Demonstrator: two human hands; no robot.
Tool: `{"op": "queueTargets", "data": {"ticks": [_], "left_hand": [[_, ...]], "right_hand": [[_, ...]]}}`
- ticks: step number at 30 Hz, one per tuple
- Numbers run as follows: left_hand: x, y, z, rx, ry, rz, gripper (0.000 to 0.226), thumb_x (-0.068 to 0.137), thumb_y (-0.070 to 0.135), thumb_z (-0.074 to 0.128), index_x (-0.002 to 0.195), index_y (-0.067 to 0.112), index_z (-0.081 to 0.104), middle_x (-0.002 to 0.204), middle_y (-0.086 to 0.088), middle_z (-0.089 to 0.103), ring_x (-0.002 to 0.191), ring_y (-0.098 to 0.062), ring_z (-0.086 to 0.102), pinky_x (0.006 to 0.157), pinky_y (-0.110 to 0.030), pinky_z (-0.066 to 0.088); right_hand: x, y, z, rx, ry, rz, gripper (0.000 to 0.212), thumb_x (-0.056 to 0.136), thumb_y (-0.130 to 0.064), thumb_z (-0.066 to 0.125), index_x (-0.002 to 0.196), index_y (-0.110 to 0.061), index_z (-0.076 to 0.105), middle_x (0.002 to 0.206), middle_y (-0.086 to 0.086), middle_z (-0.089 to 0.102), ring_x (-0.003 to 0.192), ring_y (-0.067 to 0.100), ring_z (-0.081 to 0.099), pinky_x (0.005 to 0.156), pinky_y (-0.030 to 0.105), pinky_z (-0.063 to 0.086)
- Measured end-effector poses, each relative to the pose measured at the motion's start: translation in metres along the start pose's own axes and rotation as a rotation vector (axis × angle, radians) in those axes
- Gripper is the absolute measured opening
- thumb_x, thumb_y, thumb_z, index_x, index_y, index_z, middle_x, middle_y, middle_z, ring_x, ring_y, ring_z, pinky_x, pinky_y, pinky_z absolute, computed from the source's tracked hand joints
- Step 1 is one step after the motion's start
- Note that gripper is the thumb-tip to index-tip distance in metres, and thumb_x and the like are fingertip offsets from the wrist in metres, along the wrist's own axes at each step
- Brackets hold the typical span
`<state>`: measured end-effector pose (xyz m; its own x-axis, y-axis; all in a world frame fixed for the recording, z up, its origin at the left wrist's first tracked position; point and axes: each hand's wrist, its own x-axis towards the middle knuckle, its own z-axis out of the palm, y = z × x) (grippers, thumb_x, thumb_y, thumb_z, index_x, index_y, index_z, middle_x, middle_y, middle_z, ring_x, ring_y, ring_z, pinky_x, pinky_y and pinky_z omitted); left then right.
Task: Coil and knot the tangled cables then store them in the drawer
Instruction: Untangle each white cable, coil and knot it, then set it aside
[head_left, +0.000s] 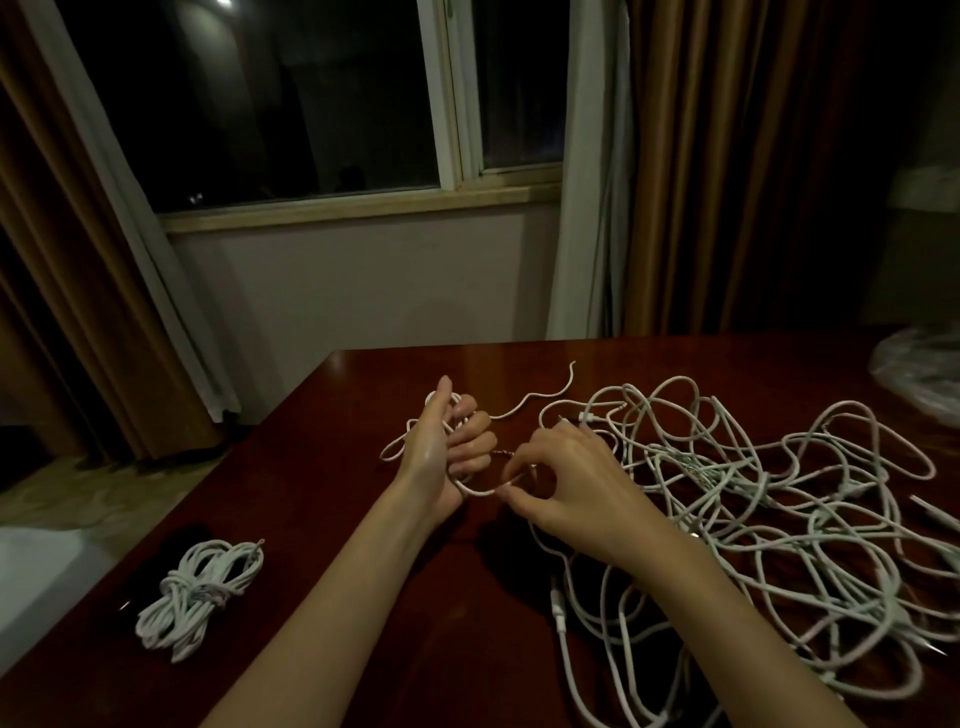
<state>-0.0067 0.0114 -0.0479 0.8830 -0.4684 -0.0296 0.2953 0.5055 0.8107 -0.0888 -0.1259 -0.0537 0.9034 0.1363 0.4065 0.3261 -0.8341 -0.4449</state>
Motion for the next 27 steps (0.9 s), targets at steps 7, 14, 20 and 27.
{"op": "queueTargets", "data": {"ticks": [7, 14, 20, 27], "left_hand": [[0.001, -0.007, 0.006, 0.311, -0.03, -0.018, 0.051, 0.102, 0.046, 0.032, 0.06, 0.017, 0.031, 0.045, 0.004, 0.034, 0.04, -0.01, 0.039, 0.045, -0.02, 0.036], [-0.009, -0.013, 0.015, 0.755, -0.154, -0.043, 0.05, 0.101, 0.046, 0.035, 0.078, 0.01, 0.06, 0.063, 0.004, 0.063, 0.053, -0.006, 0.058, 0.052, -0.019, 0.044], [-0.011, -0.008, 0.015, 0.707, -0.232, -0.063, 0.044, 0.096, 0.049, 0.039, 0.069, 0.016, 0.05, 0.043, 0.006, 0.04, 0.034, -0.005, 0.029, 0.038, -0.016, 0.019], [-0.013, -0.007, 0.012, 0.488, -0.389, -0.285, 0.045, 0.09, 0.052, 0.046, 0.061, 0.017, 0.047, 0.037, 0.008, 0.025, 0.03, -0.002, 0.022, 0.035, -0.015, 0.014]], "right_hand": [[0.001, -0.002, -0.001, 0.024, 0.109, -0.057, 0.013, 0.084, -0.026, 0.072, 0.088, -0.026, 0.061, 0.08, -0.018, 0.055, 0.076, -0.001, 0.048, 0.092, 0.032, 0.044], [0.0, 0.001, -0.001, 0.056, 0.17, -0.015, 0.026, 0.079, -0.023, 0.076, 0.096, -0.021, 0.056, 0.088, -0.009, 0.064, 0.079, 0.007, 0.062, 0.079, 0.033, 0.054], [0.003, 0.002, -0.013, 0.482, 0.241, 0.167, 0.009, 0.087, -0.019, 0.068, 0.09, -0.023, 0.061, 0.084, -0.004, 0.067, 0.078, 0.004, 0.066, 0.072, 0.027, 0.057], [0.005, 0.005, -0.013, 0.622, 0.3, 0.242, 0.008, 0.087, -0.013, 0.066, 0.089, -0.021, 0.065, 0.084, -0.003, 0.069, 0.077, 0.007, 0.067, 0.07, 0.028, 0.056]]}}
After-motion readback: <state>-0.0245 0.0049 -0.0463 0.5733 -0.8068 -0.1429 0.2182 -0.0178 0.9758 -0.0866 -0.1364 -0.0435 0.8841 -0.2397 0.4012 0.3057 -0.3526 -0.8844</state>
